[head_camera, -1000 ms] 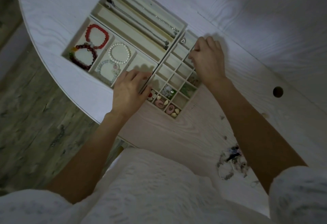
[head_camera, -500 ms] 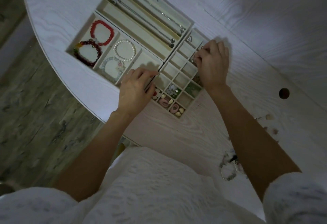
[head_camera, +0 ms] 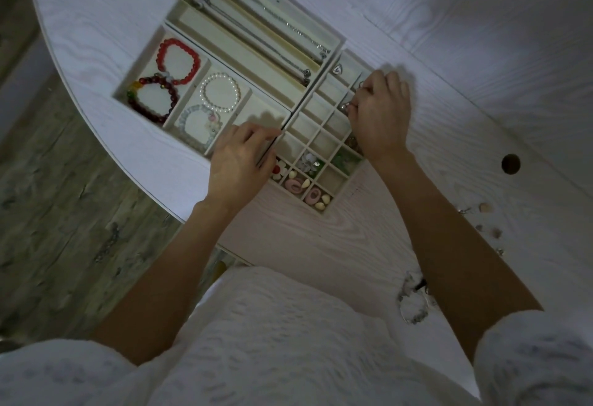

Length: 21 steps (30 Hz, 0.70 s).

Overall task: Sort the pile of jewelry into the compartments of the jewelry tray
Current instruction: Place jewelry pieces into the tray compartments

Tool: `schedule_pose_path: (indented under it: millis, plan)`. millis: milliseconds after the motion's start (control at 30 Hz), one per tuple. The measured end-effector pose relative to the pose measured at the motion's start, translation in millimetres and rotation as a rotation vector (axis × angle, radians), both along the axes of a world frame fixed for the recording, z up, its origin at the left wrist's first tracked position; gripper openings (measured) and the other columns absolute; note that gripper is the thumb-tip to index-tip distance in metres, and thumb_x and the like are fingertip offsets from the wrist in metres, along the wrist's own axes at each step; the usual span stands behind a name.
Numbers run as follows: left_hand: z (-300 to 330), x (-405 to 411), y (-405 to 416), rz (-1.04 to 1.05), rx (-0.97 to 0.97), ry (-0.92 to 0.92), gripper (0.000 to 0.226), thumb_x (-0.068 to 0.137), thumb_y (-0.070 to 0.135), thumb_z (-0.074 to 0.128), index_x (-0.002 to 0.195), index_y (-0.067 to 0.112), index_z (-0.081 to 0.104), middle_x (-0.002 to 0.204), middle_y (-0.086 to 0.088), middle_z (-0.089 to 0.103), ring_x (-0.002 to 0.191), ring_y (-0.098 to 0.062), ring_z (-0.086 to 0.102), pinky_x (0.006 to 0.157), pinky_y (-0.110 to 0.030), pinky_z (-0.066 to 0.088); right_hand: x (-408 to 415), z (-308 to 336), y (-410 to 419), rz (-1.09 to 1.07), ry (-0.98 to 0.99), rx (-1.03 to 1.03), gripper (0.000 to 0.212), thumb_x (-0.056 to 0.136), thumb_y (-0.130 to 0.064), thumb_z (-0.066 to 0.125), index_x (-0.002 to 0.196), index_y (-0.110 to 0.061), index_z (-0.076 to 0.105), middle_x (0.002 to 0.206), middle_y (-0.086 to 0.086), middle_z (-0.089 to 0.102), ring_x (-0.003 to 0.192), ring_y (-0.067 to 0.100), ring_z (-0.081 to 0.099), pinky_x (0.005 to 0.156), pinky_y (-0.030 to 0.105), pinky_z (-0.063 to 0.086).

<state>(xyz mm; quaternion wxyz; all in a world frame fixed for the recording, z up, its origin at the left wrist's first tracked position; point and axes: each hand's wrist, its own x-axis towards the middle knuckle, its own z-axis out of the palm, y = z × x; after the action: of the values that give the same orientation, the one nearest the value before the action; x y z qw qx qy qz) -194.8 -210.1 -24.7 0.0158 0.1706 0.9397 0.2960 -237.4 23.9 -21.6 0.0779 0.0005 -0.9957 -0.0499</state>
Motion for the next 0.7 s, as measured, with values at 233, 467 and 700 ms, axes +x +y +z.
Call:
schedule_pose_path:
  millis: [233, 467, 700]
  plan:
    - [1.4, -0.6, 0.6, -0.011, 0.007, 0.006, 0.027, 0.087, 0.014, 0.058, 0.113, 0.013, 0.065, 0.098, -0.007, 0.062, 0.090, -0.026, 0.057, 0.078, -0.040, 0.046, -3.4, 1.3, 4.0, 0.056, -0.036, 0.012, 0.006, 0.078, -0.010, 0.067, 0.075, -0.006, 0.071, 0.082, 0.007, 0.060, 0.085, 0.026, 0.054, 0.073, 0.034, 0.040]
    - [0.9, -1.2, 0.2, -0.020, 0.005, 0.019, 0.025, 0.088, 0.014, 0.059, 0.112, 0.012, 0.066, 0.098, -0.007, 0.062, 0.089, -0.025, 0.057, 0.077, -0.038, 0.046, -3.9, 2.9, -7.2, -0.052, -0.048, 0.076, 0.015, 0.059, -0.017, 0.083, 0.059, -0.016, 0.068, 0.069, -0.002, 0.058, 0.071, 0.016, 0.054, 0.066, 0.026, 0.039]
    - [-2.0, -2.9, -0.3, -0.003, -0.015, 0.022, 0.025, 0.087, 0.015, 0.061, 0.111, 0.013, 0.066, 0.098, -0.007, 0.063, 0.089, -0.026, 0.058, 0.077, -0.038, 0.047, 7.3, 3.2, -1.8, -0.060, 0.085, -0.143, 0.008, 0.074, -0.016, 0.072, 0.073, -0.008, 0.072, 0.079, 0.005, 0.060, 0.074, 0.022, 0.055, 0.067, 0.028, 0.040]
